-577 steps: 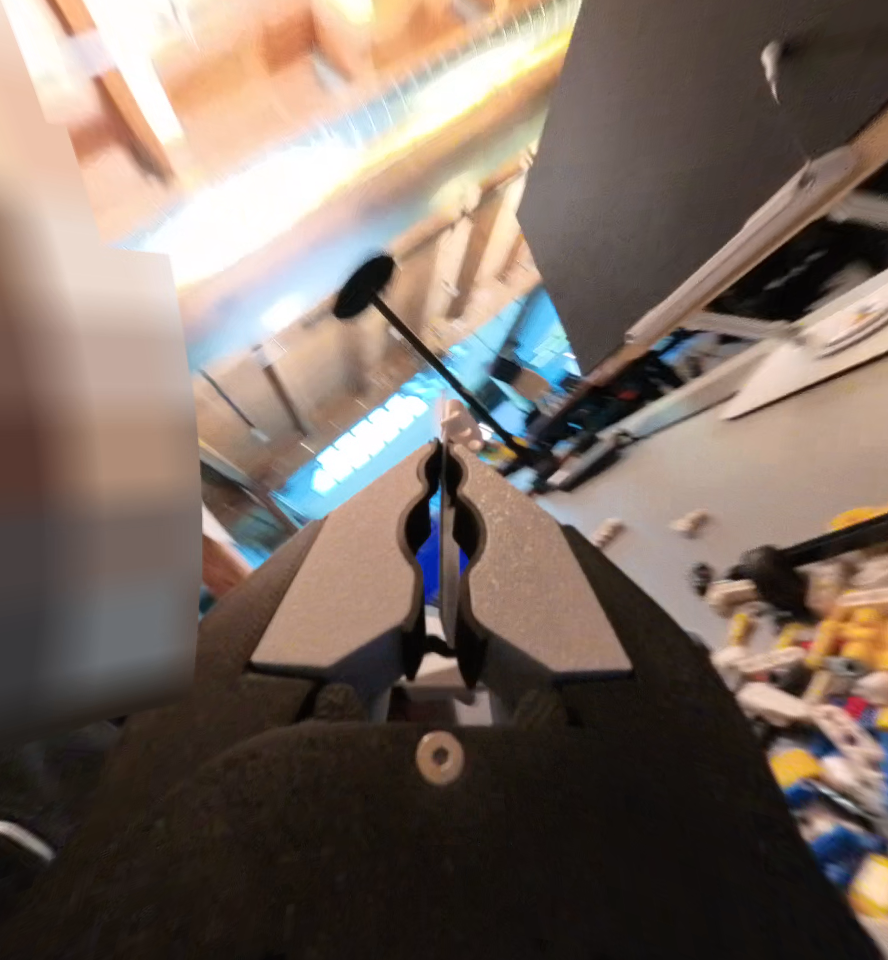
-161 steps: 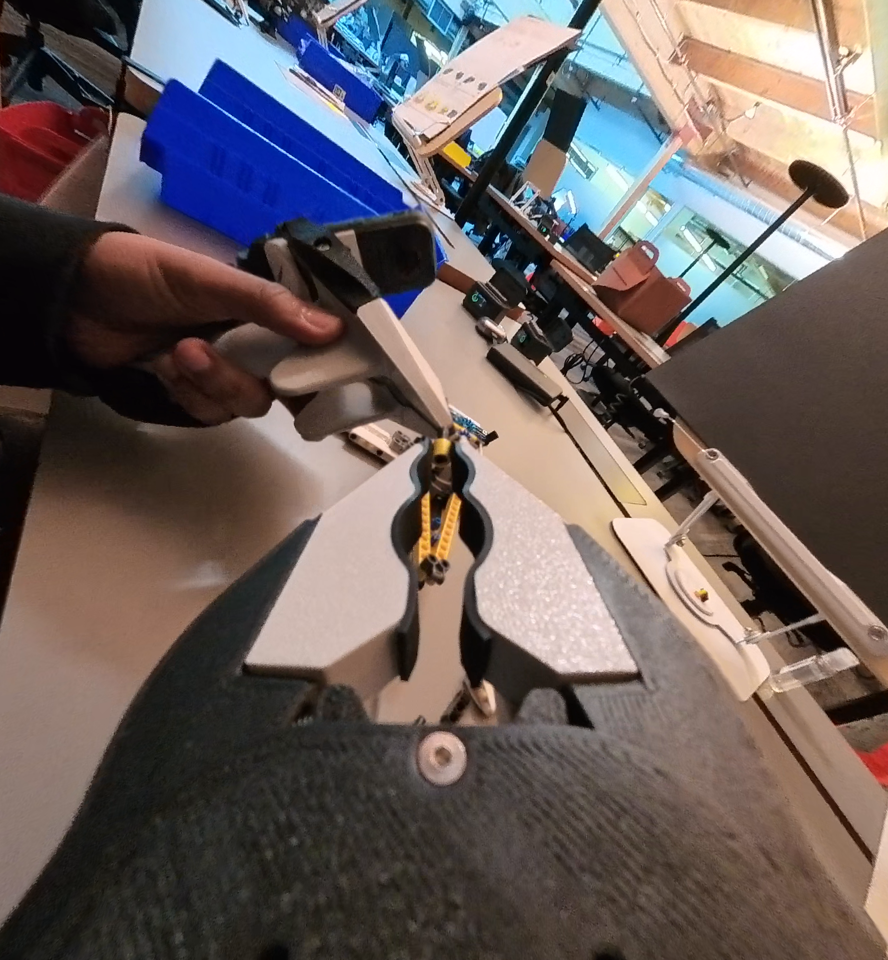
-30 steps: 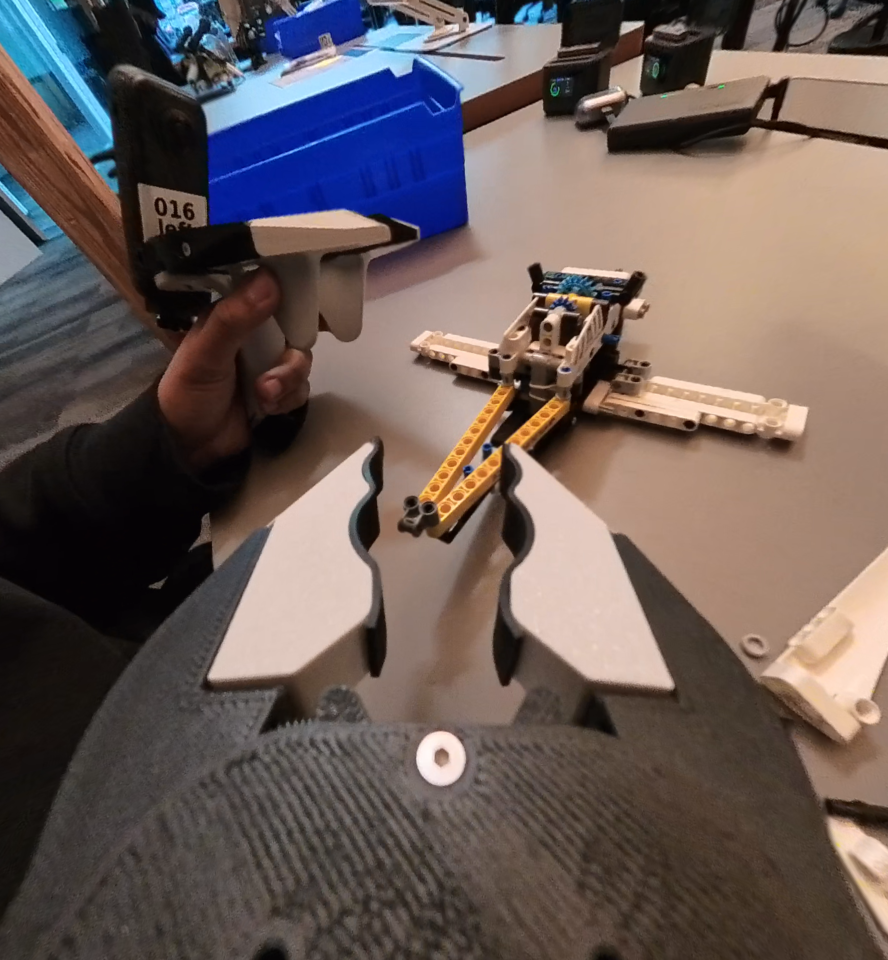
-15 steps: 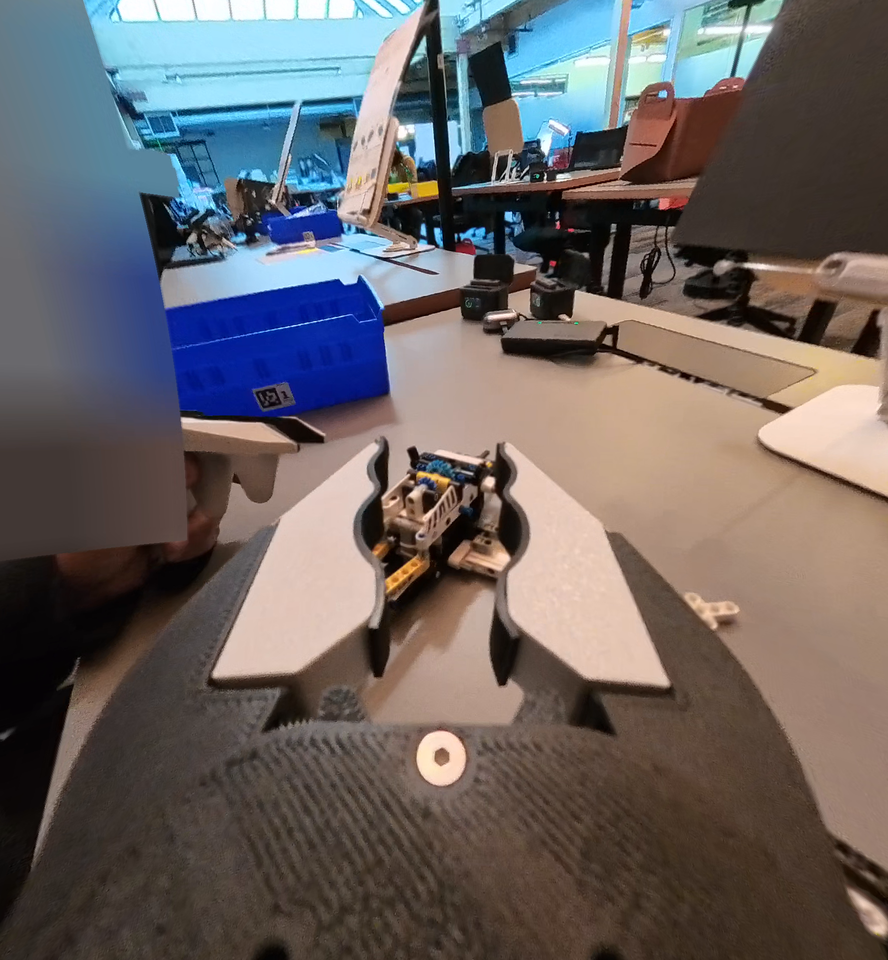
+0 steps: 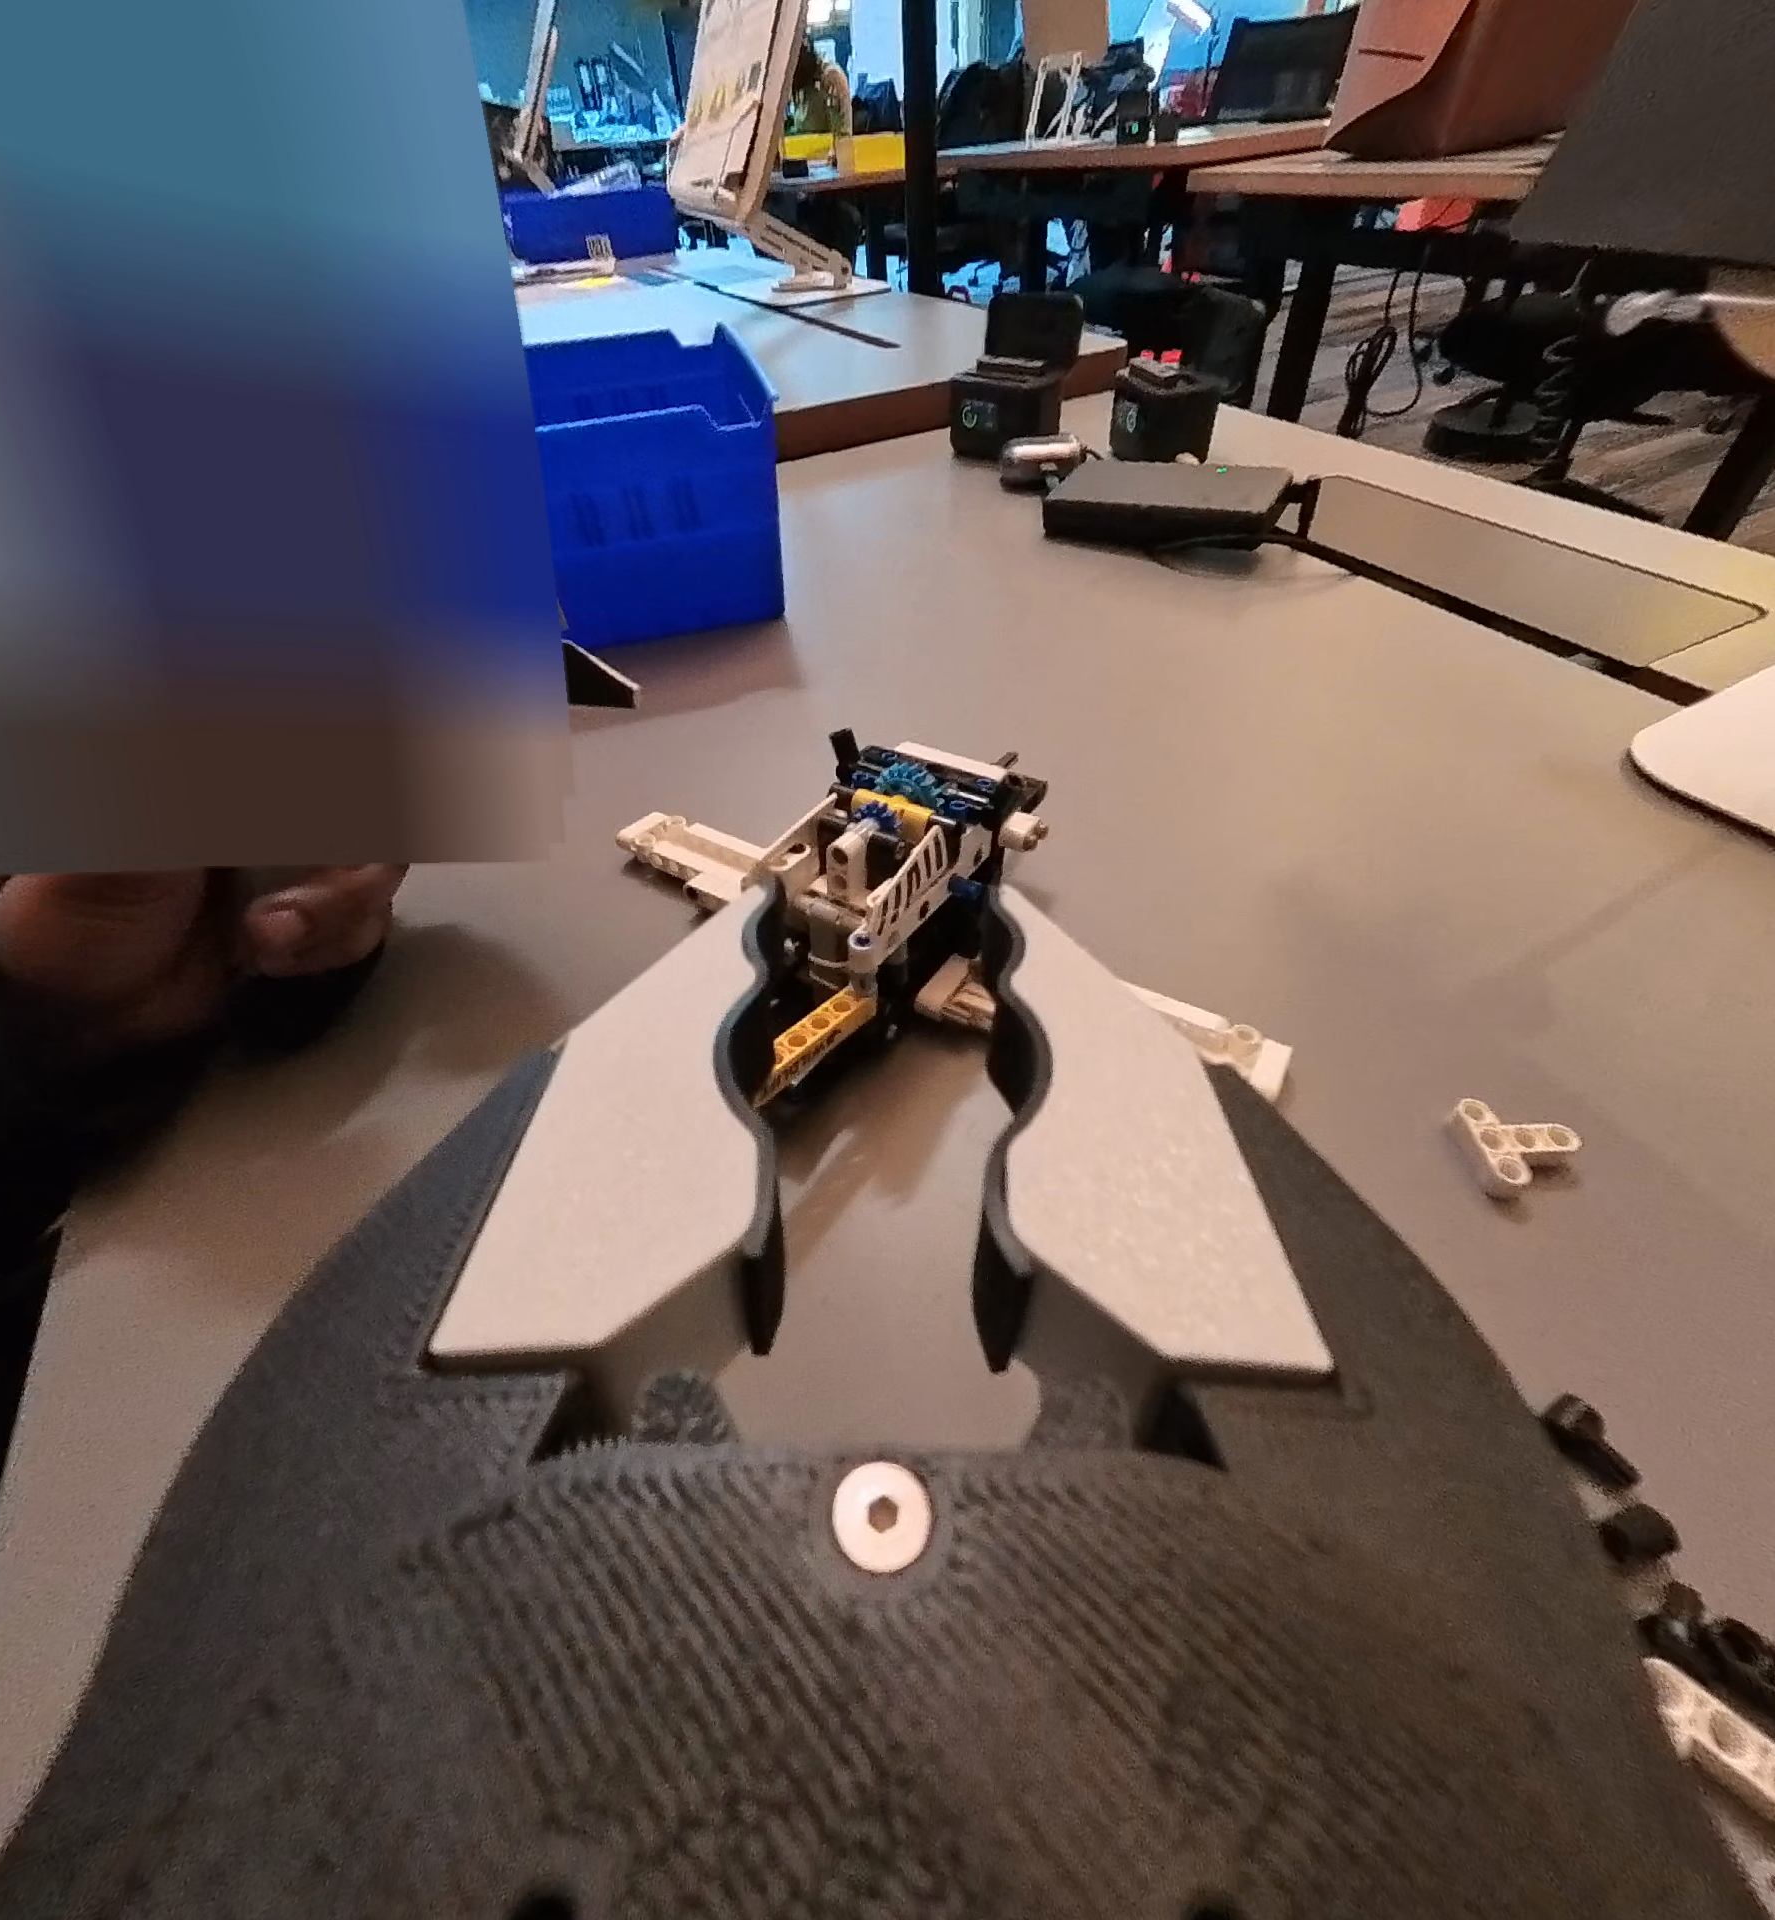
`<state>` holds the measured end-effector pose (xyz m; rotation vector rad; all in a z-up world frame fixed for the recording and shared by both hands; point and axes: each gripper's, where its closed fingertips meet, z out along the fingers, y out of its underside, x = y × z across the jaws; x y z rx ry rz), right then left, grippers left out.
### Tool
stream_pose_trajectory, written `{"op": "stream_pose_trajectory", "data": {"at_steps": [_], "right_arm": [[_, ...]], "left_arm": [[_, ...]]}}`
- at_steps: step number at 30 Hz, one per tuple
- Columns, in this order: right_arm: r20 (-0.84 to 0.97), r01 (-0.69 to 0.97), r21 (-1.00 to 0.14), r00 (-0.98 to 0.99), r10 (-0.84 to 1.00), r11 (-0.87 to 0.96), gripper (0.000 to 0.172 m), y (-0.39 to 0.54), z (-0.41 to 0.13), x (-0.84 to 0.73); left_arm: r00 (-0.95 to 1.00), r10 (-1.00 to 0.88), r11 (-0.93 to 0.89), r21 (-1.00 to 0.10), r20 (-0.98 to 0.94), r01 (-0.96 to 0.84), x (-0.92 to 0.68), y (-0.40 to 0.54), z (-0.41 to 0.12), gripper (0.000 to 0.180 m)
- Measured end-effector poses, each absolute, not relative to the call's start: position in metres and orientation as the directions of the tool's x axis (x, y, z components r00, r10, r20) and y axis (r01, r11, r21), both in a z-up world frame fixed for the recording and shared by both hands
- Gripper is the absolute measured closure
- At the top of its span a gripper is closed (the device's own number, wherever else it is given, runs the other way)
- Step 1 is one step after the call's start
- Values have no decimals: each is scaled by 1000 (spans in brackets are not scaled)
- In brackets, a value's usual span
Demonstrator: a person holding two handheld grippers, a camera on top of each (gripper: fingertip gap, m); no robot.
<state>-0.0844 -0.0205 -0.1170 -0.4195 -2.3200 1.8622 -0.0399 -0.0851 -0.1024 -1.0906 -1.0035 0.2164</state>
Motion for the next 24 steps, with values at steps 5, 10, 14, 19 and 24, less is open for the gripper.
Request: {"op": "stream_pose_trajectory", "data": {"at_steps": [5,10,14,19,24], "right_arm": [[-49,120,-968,-951,304,220,137,-22,-124,-86],[-47,114,-972,-950,308,203,138,-21,-121,-87],[-43,87,-988,-949,313,128,136,-16,-105,-81],[-173,199,-977,-952,253,77,137,-10,-103,-39],[-76,177,-936,-946,314,306,137,1,-137,-13]], "left_arm": [[572,574,507,-803,585,313,-39,-85,-101,158],[582,567,502,-804,583,318,-37,-82,-101,156],[604,583,451,-834,544,316,-34,-74,-101,155],[637,613,356,-883,468,306,-30,-60,-103,153],[701,621,176,-933,352,313,-26,-41,-110,143]]}}
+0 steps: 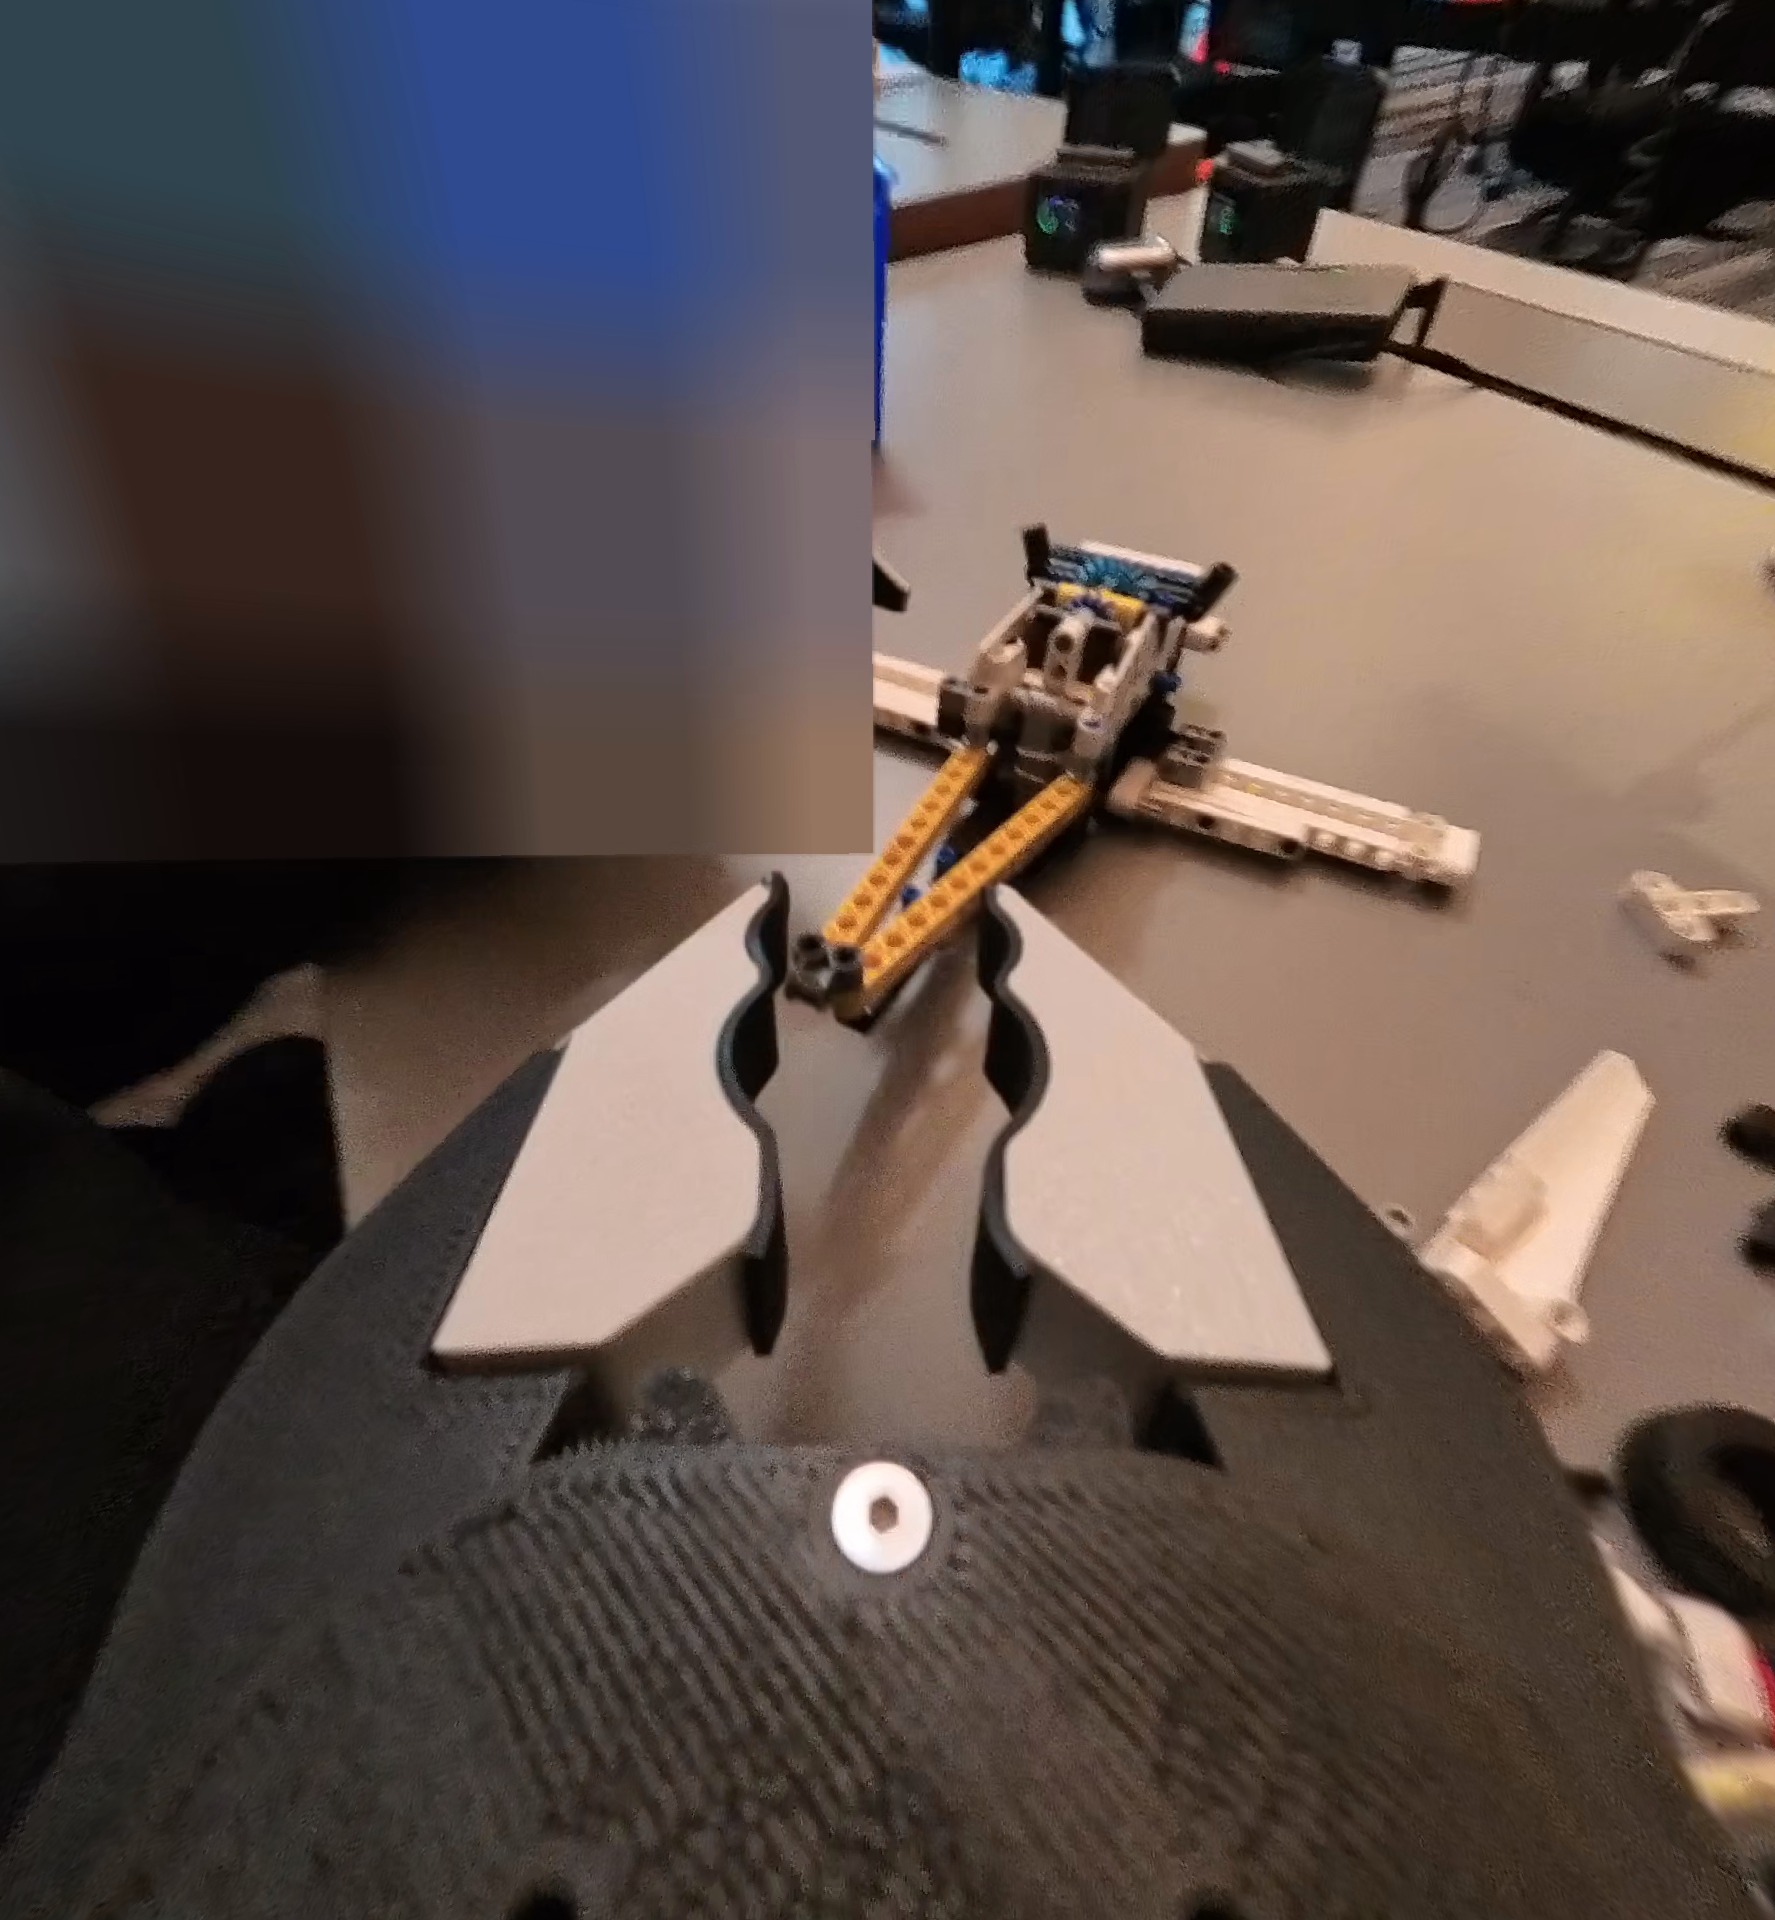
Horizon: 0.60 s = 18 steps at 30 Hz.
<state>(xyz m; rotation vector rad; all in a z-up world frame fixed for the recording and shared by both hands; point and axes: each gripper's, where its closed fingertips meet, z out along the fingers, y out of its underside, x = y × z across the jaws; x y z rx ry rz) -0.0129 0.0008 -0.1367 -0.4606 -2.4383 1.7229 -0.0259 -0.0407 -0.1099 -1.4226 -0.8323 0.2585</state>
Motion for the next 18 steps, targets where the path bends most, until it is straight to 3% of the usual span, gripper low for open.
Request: {"op": "stream_pose_trajectory", "data": {"at_steps": [3,5,8,12,18], "right_arm": [[38,82,-935,-944,328,345,140,7,-146,-9],[64,52,-941,-943,325,335,141,6,-143,-5],[70,47,-939,-943,324,340,144,2,-144,-3],[56,86,-906,-946,319,414,145,0,-158,-1],[67,87,-906,-937,343,415,156,1,-158,-4]], "left_arm": [[777,566,-48,-930,275,364,-17,-25,-129,125],[809,572,-212,-930,132,301,-14,-20,-143,115],[825,560,-373,-912,-72,173,-8,-10,-151,118],[772,597,-505,-850,-218,150,-16,-12,-166,129],[714,574,-571,-821,-401,-2,-20,-7,-160,129]]}}
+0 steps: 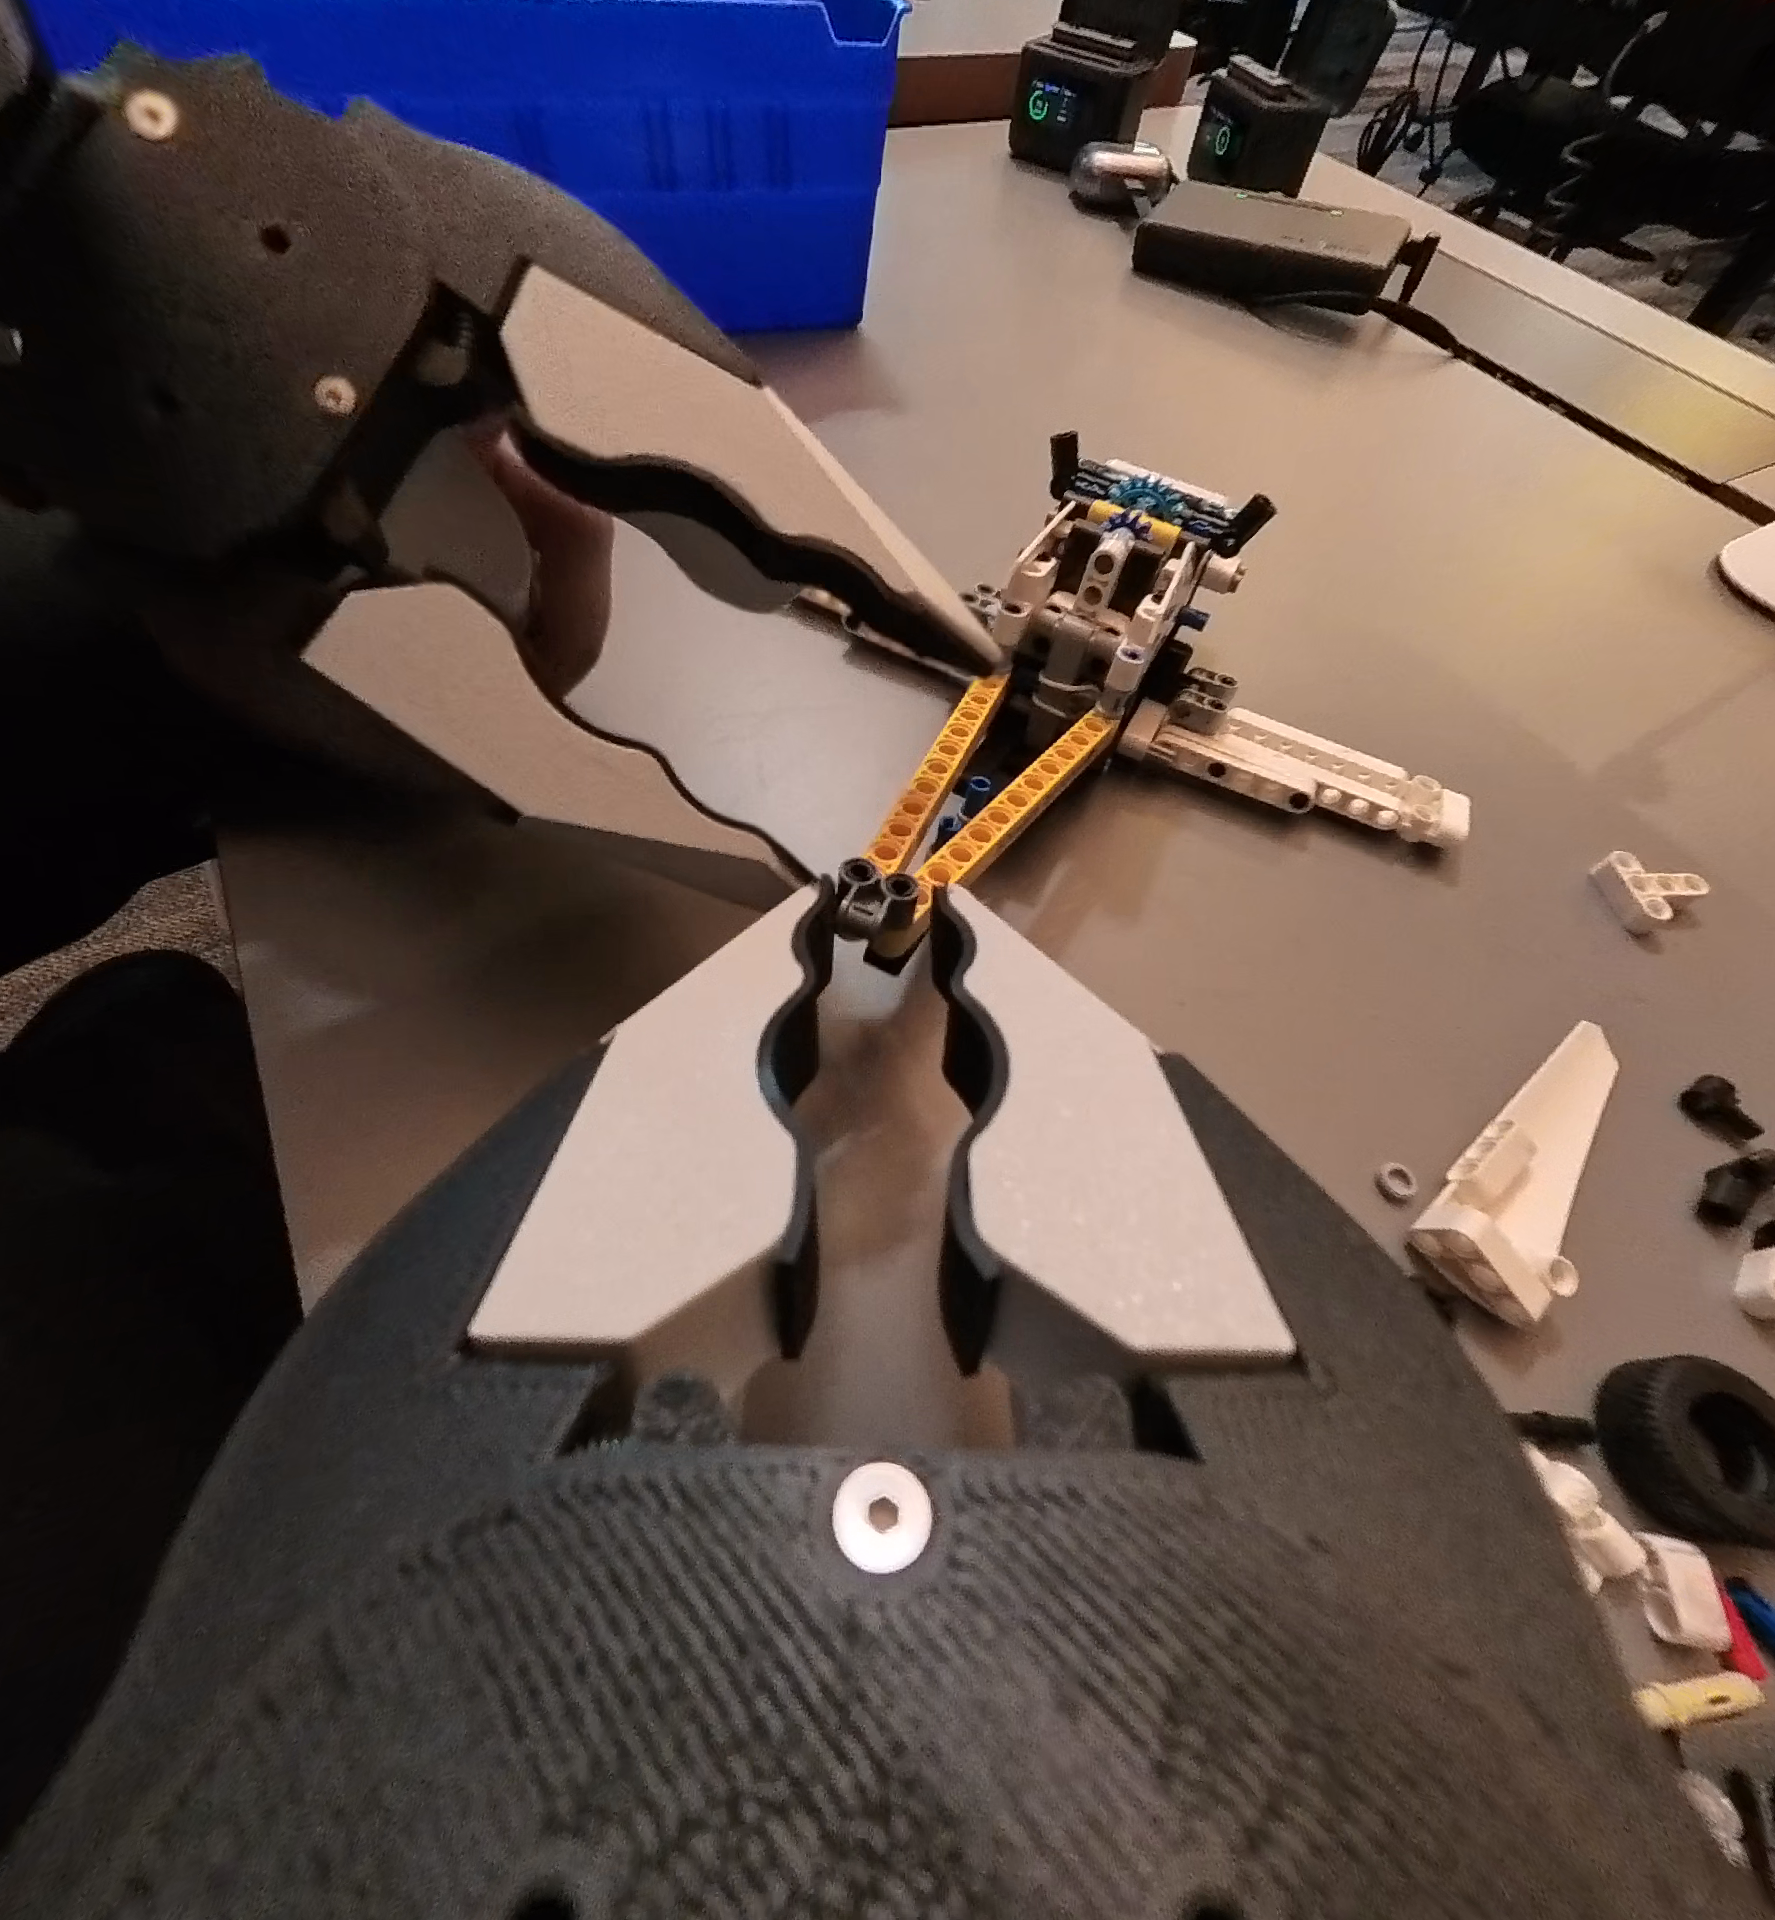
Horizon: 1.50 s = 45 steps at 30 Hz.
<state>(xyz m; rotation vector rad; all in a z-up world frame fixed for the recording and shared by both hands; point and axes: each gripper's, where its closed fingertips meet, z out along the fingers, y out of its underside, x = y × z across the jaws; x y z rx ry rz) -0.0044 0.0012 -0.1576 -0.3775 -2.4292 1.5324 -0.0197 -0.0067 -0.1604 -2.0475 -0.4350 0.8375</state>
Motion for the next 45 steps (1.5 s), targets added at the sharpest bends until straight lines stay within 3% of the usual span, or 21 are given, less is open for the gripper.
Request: {"op": "stream_pose_trajectory", "data": {"at_steps": [4,7,16,22,26,34,45], "right_arm": [[61,93,-909,-935,351,405,156,2,-156,-6],[63,94,-910,-932,357,405,156,3,-156,-6],[39,115,-914,-930,366,388,158,5,-155,-7],[1,147,-918,-927,374,368,158,7,-154,-9],[-41,185,-920,-923,383,346,158,10,-153,-11],[-104,246,-913,-912,396,325,159,13,-154,-16],[19,144,-931,-899,438,334,160,14,-148,-23]], "left_arm": [[626,535,-634,-760,-567,-147,-19,-3,-156,130],[612,478,-690,-701,-629,-182,-18,2,-163,144],[631,458,-701,-691,-626,-177,-18,6,-167,149],[648,367,-746,-628,-667,-224,-17,13,-166,146],[679,321,-749,-616,-661,-246,-16,19,-170,160],[586,308,-785,-548,-749,-288,-21,20,-169,171],[564,363,-785,-570,-741,-243,-26,20,-166,173]]}}
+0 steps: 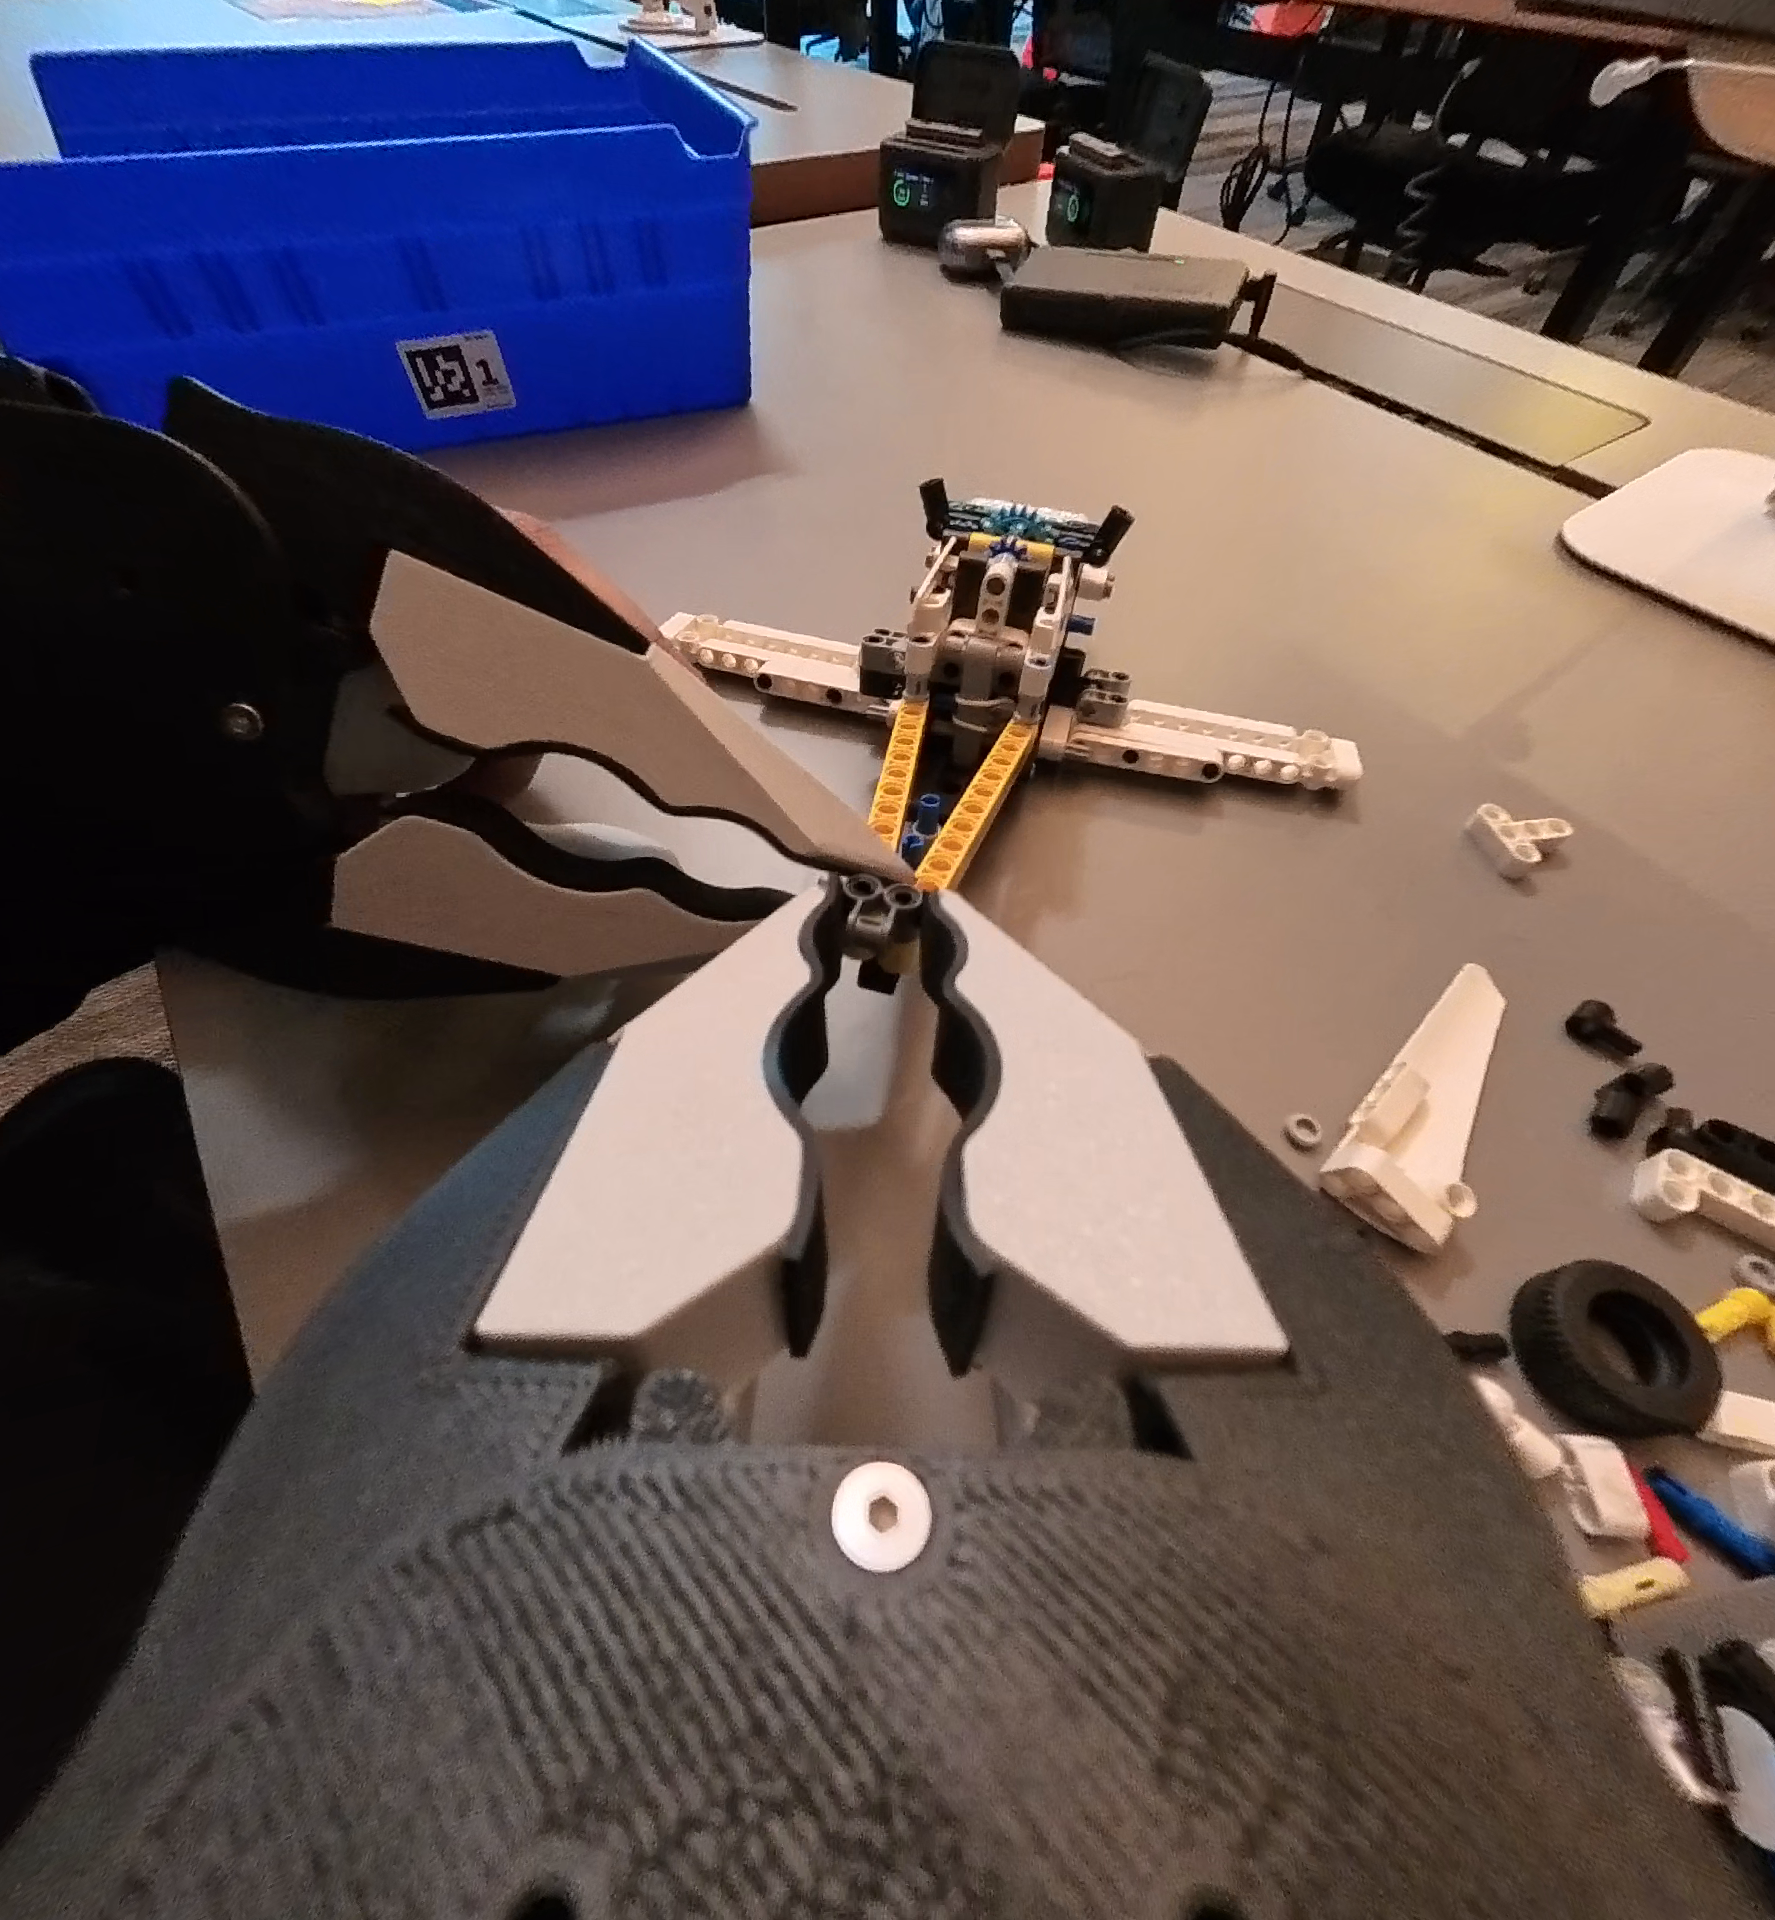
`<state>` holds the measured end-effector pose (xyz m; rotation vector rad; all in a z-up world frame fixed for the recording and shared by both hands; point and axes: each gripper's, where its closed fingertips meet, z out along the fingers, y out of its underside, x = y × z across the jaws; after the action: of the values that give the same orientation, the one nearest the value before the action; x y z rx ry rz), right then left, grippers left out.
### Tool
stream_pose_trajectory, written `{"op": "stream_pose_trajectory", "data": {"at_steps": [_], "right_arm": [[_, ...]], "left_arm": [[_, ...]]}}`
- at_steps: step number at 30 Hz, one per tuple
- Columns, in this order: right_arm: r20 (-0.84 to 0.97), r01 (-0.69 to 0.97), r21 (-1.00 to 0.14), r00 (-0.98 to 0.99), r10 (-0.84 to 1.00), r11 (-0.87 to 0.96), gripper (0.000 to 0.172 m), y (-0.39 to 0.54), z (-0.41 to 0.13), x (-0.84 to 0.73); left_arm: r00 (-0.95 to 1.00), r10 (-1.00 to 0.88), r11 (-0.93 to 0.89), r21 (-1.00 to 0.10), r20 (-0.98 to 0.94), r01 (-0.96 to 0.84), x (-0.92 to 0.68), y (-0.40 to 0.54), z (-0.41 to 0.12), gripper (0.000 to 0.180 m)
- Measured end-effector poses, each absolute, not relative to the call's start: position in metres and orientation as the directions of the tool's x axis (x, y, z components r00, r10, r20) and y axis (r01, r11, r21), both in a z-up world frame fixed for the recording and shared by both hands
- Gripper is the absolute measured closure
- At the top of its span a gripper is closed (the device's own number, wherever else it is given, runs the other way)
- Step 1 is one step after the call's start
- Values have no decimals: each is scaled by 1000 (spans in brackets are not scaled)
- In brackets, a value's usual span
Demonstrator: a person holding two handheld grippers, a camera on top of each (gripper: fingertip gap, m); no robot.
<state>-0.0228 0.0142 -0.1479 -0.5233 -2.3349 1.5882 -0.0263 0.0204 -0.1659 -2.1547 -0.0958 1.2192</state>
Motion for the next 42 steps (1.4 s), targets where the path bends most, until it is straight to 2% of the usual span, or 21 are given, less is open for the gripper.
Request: {"op": "stream_pose_trajectory", "data": {"at_steps": [10,14,19,31,35,42], "right_arm": [[14,127,-947,-902,432,295,160,13,-141,-23],[37,128,-929,-901,432,347,158,11,-149,-24],[55,126,-925,-888,456,358,162,18,-150,-21],[-33,204,-923,-886,462,326,166,18,-151,-24],[-9,181,-931,-880,476,316,167,20,-148,-28],[22,136,-949,-871,491,284,167,19,-140,-31]], "left_arm": [[565,397,-763,-602,-724,-236,-27,19,-160,173],[588,409,-758,-619,-698,-207,-28,17,-165,173],[571,387,-787,-582,-724,-205,-29,16,-170,173],[559,409,-786,-590,-721,-185,-32,16,-168,174],[502,385,-823,-534,-774,-194,-36,17,-168,174],[518,445,-786,-596,-730,-165,-38,16,-162,174]]}}
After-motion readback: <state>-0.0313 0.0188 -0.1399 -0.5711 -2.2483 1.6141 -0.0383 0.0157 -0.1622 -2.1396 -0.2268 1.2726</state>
